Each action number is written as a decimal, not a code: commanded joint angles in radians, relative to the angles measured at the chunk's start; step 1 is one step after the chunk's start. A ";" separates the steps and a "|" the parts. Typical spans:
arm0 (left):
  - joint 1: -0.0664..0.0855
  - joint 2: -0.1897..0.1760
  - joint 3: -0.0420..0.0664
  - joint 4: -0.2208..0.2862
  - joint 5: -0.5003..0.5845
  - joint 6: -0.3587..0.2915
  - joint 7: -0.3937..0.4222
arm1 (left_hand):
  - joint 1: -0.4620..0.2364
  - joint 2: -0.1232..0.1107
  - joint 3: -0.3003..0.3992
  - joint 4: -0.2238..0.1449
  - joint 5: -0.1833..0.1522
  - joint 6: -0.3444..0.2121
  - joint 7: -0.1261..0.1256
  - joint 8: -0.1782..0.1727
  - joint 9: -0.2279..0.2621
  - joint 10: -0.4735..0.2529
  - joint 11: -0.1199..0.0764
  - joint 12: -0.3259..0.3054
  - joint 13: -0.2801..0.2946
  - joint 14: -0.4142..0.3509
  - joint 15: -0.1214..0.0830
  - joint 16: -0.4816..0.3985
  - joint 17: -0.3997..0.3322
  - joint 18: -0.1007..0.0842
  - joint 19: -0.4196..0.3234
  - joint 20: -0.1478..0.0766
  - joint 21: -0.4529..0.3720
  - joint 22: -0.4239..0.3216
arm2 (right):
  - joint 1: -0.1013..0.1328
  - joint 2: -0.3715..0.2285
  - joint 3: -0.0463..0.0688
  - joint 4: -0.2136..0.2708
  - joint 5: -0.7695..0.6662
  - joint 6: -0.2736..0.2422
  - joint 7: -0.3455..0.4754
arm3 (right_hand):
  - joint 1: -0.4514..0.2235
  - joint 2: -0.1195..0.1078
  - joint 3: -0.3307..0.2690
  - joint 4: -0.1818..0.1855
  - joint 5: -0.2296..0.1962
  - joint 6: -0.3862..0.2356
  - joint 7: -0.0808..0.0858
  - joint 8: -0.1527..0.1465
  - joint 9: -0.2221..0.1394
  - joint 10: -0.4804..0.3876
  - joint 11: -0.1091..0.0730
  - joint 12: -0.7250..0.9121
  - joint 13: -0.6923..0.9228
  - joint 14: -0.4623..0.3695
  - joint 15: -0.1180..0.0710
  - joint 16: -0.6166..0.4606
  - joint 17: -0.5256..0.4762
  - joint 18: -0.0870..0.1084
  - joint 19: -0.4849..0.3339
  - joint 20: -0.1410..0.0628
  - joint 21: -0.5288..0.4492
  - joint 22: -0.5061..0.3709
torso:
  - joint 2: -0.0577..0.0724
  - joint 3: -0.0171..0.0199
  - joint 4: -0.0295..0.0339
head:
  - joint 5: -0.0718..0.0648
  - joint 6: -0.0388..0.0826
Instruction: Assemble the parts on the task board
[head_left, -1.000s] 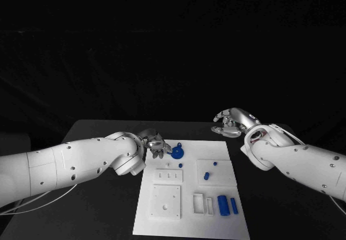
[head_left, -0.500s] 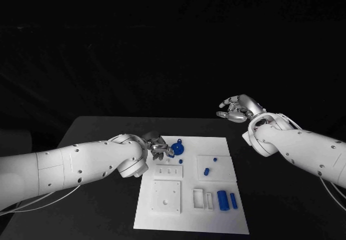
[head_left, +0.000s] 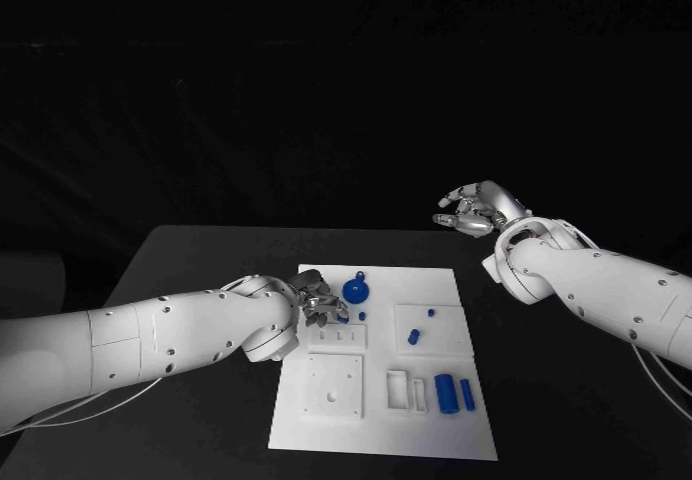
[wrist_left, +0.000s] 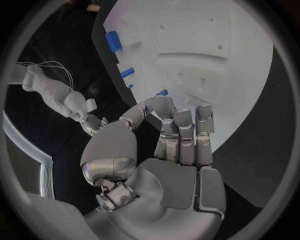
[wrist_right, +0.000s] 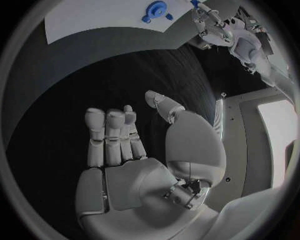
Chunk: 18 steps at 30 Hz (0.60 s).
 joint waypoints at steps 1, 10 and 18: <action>-0.005 0.003 0.001 -0.002 -0.048 -0.002 -0.010 | 0.000 0.010 0.007 -0.001 0.005 0.135 -0.115 0.007 0.251 -0.035 -0.042 0.006 0.001 0.008 -0.016 0.006 -0.002 0.001 0.002 -0.130 0.005 0.019 | 0.000 0.003 0.000 -0.001 0.008 0.015 0.011 | 0.001 0.009 -0.007 0.001 0.009 -0.009 0.007 -0.003 0.001 -0.006 0.000 0.000 -0.002 -0.002 0.003 -0.004 0.001 0.106 -0.005 0.000 -0.007 0.002 | 0.001 0.0003 0.0001 | 0.001 -0.005; -0.016 0.001 0.001 -0.003 -0.100 0.027 -0.018 | -0.006 0.008 0.015 -0.001 0.060 0.142 -0.119 0.014 0.278 -0.040 -0.045 0.043 0.002 0.007 -0.019 0.032 -0.008 0.003 -0.001 -0.133 0.022 0.018 | 0.000 0.005 0.000 -0.003 0.008 0.021 0.009 | -0.001 0.010 -0.010 0.000 0.017 -0.009 0.008 -0.002 0.001 -0.007 0.000 0.001 -0.004 -0.002 0.003 -0.005 0.002 0.106 -0.005 0.000 -0.008 0.003 | 0.001 -0.0003 0.0009 | 0.004 -0.015; -0.024 0.003 0.001 -0.004 -0.153 0.069 -0.029 | -0.007 0.007 0.015 -0.002 0.072 0.143 -0.120 0.016 0.285 -0.041 -0.045 0.054 0.001 0.006 -0.018 0.040 -0.010 0.004 -0.004 -0.133 0.027 0.018 | 0.001 0.005 0.000 -0.002 0.008 0.026 0.007 | -0.002 0.011 -0.011 0.000 0.021 -0.009 0.008 -0.002 0.001 -0.008 0.000 0.002 -0.004 -0.002 0.003 -0.005 0.003 0.106 -0.005 0.000 -0.008 0.004 | 0.002 -0.0007 -0.0005 | 0.004 -0.020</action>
